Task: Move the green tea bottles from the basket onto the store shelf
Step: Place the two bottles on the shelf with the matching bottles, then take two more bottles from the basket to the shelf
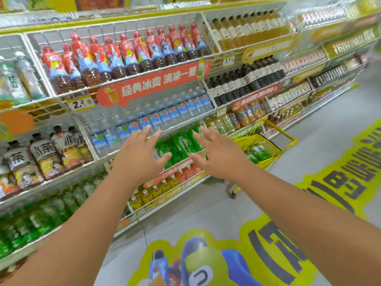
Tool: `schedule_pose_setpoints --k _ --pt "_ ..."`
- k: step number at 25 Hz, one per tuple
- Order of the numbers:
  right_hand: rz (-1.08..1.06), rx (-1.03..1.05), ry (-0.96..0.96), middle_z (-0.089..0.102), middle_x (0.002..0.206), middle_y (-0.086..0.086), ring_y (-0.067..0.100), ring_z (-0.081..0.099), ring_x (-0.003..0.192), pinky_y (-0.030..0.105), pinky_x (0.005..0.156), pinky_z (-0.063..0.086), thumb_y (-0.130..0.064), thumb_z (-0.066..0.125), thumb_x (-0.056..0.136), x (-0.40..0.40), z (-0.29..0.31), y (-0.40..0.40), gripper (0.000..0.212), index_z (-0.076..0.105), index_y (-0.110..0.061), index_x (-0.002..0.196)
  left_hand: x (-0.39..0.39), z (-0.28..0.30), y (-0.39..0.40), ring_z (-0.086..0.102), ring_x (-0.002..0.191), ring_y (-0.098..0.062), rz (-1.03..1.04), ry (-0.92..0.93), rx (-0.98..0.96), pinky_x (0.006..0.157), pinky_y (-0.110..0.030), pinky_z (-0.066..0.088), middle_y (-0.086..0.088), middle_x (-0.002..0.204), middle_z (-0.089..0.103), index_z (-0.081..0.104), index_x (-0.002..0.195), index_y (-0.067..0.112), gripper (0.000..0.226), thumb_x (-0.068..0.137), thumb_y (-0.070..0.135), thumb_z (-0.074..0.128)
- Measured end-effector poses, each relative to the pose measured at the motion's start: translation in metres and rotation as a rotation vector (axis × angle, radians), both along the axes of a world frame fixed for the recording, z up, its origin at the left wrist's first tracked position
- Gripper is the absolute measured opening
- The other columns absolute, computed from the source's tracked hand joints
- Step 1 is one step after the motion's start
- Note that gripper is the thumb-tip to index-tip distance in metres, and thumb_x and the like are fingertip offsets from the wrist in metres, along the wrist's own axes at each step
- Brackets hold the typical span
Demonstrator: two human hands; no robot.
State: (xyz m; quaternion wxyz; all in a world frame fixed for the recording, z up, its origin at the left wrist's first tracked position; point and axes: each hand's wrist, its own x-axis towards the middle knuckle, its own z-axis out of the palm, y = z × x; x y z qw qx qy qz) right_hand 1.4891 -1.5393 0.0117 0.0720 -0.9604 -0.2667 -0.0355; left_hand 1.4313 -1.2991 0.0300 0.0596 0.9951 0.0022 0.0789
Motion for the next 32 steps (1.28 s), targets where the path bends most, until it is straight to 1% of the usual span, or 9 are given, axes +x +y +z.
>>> schedule_pose_setpoints --k 4,7,10,16,21,24,26,29,32 --pt "-0.107 0.021 -0.031 0.015 0.171 0.001 0.024 0.016 0.157 0.045 0.122 0.025 -0.07 0.03 0.1 0.032 0.005 -0.098 0.076 0.019 -0.029 0.163 0.048 0.0 -0.096 0.016 0.155 -0.024 -0.077 0.004 -0.024 0.123 -0.047 0.024 0.002 0.17 0.015 0.02 0.161 0.034 0.082 0.093 0.073 0.042" --pt "-0.197 0.064 -0.025 0.023 0.169 0.0 0.024 0.028 0.152 0.046 0.115 0.037 -0.07 0.034 0.098 0.049 0.007 -0.159 0.074 0.021 -0.033 0.161 0.078 0.001 -0.159 0.021 0.154 -0.023 -0.146 -0.013 -0.039 0.121 -0.045 0.027 0.003 0.169 0.02 0.022 0.161 0.034 0.08 0.094 0.071 0.043" --pt "-0.292 0.101 -0.019 0.029 0.167 0.0 0.024 0.033 0.15 0.047 0.11 0.042 -0.07 0.036 0.096 0.068 0.001 -0.209 0.075 0.024 -0.034 0.16 0.114 -0.003 -0.213 0.022 0.153 -0.023 -0.203 0.024 -0.062 0.117 -0.048 0.033 0.005 0.169 0.018 0.021 0.16 0.039 0.076 0.095 0.07 0.043" --pt "-0.428 0.119 -0.002 0.031 0.166 -0.002 0.023 0.035 0.149 0.045 0.109 0.043 -0.068 0.042 0.096 0.123 -0.023 -0.285 0.072 0.032 -0.033 0.158 0.202 -0.024 -0.295 0.024 0.153 -0.027 -0.33 0.054 -0.068 0.117 -0.048 0.033 0.003 0.169 0.018 0.022 0.16 0.039 0.074 0.095 0.068 0.045" --pt "-0.493 0.079 -0.02 0.031 0.166 -0.002 0.024 0.037 0.147 0.044 0.109 0.042 -0.067 0.043 0.096 0.211 -0.03 -0.342 0.07 0.033 -0.033 0.157 0.314 -0.044 -0.358 0.024 0.153 -0.022 -0.364 0.031 -0.109 0.116 -0.047 0.034 0.007 0.169 0.018 0.022 0.159 0.041 0.076 0.092 0.072 0.043" --pt "-0.523 0.074 -0.025 0.029 0.166 -0.004 0.021 0.033 0.149 0.043 0.11 0.041 -0.066 0.042 0.097 0.269 -0.027 -0.377 0.069 0.033 -0.033 0.157 0.383 -0.054 -0.395 0.024 0.153 -0.024 -0.413 0.042 -0.11 0.115 -0.048 0.035 0.004 0.169 0.02 0.022 0.159 0.041 0.077 0.092 0.074 0.041" --pt "-0.537 0.077 -0.042 0.03 0.166 -0.002 0.022 0.031 0.15 0.042 0.113 0.037 -0.065 0.043 0.098 0.299 -0.026 -0.397 0.069 0.036 -0.03 0.157 0.421 -0.057 -0.418 0.025 0.152 -0.026 -0.438 0.054 -0.093 0.115 -0.049 0.035 0.002 0.168 0.022 0.022 0.159 0.041 0.077 0.091 0.074 0.04" --pt "-0.556 0.068 -0.053 0.028 0.167 0.001 0.022 0.028 0.152 0.04 0.116 0.034 -0.065 0.041 0.098 0.344 -0.028 -0.427 0.069 0.038 -0.027 0.156 0.467 -0.059 -0.453 0.028 0.151 -0.027 -0.445 0.048 -0.077 0.111 -0.05 0.04 0.003 0.168 0.023 0.023 0.157 0.041 0.077 0.09 0.077 0.038" --pt "-0.528 0.081 -0.031 0.028 0.167 0.001 0.022 0.026 0.153 0.041 0.117 0.033 -0.07 0.032 0.095 0.386 -0.039 -0.457 0.075 0.037 -0.027 0.156 0.506 -0.065 -0.486 0.029 0.15 -0.027 -0.43 0.054 -0.071 0.111 -0.049 0.04 0.002 0.166 0.027 0.026 0.157 0.04 0.077 0.09 0.076 0.038"
